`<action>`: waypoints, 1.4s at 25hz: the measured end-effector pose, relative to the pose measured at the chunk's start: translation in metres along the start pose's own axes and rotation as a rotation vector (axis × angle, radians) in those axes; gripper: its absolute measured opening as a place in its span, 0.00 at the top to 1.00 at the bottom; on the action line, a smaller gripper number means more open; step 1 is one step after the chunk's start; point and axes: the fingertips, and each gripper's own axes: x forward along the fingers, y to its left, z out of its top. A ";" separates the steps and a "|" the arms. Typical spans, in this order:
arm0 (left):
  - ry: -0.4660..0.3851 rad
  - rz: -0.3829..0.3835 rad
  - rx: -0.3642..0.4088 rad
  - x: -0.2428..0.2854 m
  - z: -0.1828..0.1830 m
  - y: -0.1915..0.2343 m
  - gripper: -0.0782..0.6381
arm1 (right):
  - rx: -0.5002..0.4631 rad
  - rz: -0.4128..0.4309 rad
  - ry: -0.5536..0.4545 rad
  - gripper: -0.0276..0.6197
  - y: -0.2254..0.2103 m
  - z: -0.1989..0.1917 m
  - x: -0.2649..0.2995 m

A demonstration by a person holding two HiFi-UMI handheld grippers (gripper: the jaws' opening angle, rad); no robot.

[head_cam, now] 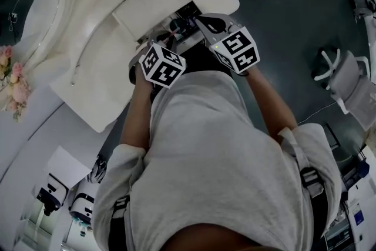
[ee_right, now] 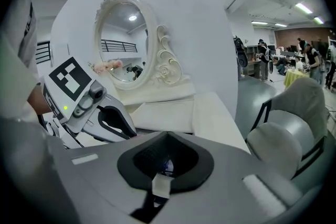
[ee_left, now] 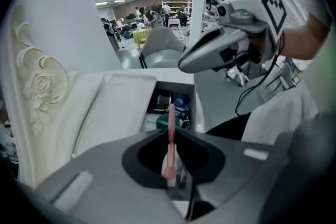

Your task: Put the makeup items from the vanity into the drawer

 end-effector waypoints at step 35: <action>-0.217 0.132 -0.269 0.008 0.029 0.006 0.87 | -0.068 0.093 -0.008 0.96 -0.001 -0.006 0.015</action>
